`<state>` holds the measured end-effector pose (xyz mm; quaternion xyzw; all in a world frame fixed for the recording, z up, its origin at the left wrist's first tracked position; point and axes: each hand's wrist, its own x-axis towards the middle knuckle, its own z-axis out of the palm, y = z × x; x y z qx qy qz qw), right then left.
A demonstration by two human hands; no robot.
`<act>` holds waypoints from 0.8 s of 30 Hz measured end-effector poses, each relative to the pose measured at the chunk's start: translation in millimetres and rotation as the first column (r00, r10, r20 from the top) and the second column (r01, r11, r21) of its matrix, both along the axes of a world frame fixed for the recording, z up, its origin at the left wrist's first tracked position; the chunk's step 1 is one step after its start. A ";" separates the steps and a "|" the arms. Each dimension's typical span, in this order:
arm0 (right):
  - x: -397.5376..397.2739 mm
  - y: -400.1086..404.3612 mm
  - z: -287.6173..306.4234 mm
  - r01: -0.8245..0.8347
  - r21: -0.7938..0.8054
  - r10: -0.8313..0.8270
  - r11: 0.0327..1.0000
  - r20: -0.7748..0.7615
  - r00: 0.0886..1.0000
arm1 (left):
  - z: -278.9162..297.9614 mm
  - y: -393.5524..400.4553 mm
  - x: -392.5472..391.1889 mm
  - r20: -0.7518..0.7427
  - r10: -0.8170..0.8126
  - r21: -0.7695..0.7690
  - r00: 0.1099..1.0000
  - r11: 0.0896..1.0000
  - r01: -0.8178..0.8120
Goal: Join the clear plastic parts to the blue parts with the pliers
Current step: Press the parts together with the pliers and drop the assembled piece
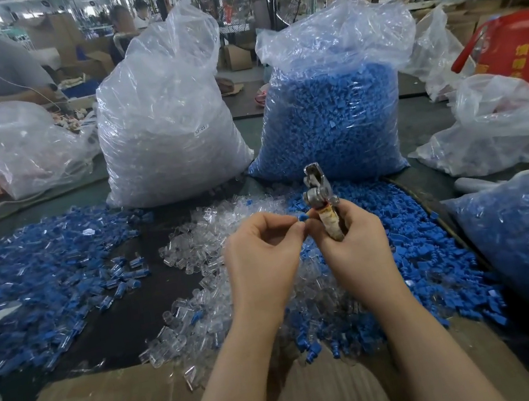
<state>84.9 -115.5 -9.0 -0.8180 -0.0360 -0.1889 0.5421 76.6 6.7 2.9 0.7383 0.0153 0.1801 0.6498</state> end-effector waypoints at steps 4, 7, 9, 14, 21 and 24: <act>1.0 -3.0 0.4 -0.066 -0.014 0.066 0.998 -0.029 0.997 | -3.9 -0.2 2.0 0.030 0.035 0.056 0.999 0.998 -0.037; 1.9 -6.4 2.6 -0.142 -0.005 0.141 0.990 -0.061 0.988 | -6.3 2.6 3.5 0.031 0.058 0.047 0.998 0.997 -0.059; 1.6 -10.1 3.6 -0.174 -0.026 0.170 0.984 -0.103 0.980 | -5.8 5.1 4.6 0.025 0.050 -0.022 0.998 0.999 -0.049; 0.5 -14.6 3.3 -0.239 -0.142 0.210 0.961 -0.191 0.959 | -1.3 10.6 5.0 0.051 -0.017 -0.227 0.999 0.974 0.028; 0.3 -14.4 2.1 -0.282 -0.197 0.244 0.939 -0.196 0.950 | 1.2 11.8 3.1 0.121 -0.058 -0.248 0.991 0.965 0.087; -0.1 -14.8 2.1 -0.289 -0.185 0.251 0.939 -0.204 0.946 | 1.7 12.9 2.0 0.136 -0.087 -0.243 0.987 0.963 0.119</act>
